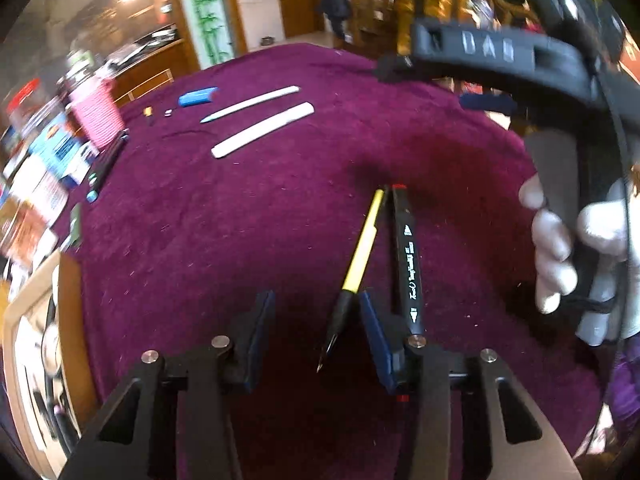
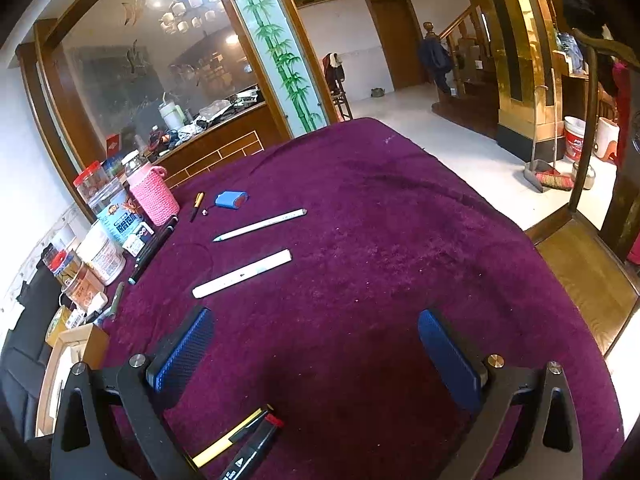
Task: Organize rigid objects
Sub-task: 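Move both open tools toward the yellow pencil and red-capped black marker, then grasp the yellow pencil with the left tool while the right tool nears the red-capped marker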
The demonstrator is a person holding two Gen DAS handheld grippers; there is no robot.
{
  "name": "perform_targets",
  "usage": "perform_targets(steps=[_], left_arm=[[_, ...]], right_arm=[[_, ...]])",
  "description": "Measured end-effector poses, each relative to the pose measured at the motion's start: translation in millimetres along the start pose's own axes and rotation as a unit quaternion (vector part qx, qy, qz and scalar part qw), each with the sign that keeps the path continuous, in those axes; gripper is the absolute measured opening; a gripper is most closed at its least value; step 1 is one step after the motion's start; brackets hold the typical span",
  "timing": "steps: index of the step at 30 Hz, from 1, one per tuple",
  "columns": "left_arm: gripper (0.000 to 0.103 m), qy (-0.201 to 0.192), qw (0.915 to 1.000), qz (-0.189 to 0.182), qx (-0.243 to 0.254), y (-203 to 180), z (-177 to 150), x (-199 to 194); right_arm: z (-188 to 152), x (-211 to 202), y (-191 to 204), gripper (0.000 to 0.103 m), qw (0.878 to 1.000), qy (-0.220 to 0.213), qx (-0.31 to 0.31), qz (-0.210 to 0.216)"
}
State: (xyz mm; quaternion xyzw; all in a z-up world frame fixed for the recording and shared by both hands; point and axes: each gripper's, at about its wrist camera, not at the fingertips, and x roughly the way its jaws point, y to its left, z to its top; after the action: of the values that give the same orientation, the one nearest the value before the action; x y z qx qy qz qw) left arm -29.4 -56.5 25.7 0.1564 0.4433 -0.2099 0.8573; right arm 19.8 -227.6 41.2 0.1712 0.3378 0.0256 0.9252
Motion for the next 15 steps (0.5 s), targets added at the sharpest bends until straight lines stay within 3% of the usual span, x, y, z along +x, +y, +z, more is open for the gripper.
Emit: perform_targets(steps=[13,15], left_arm=[[0.042,0.01,0.9992,-0.039,-0.001,-4.6,22.8,31.6],[0.034,0.005,0.9991,-0.041,-0.006,-5.7,22.7,32.1]], right_arm=[[0.5,3.1,-0.5,0.102,1.0,0.01,0.006,0.009],[0.7,3.9,-1.1,0.102,1.0,0.011,0.007,0.009]])
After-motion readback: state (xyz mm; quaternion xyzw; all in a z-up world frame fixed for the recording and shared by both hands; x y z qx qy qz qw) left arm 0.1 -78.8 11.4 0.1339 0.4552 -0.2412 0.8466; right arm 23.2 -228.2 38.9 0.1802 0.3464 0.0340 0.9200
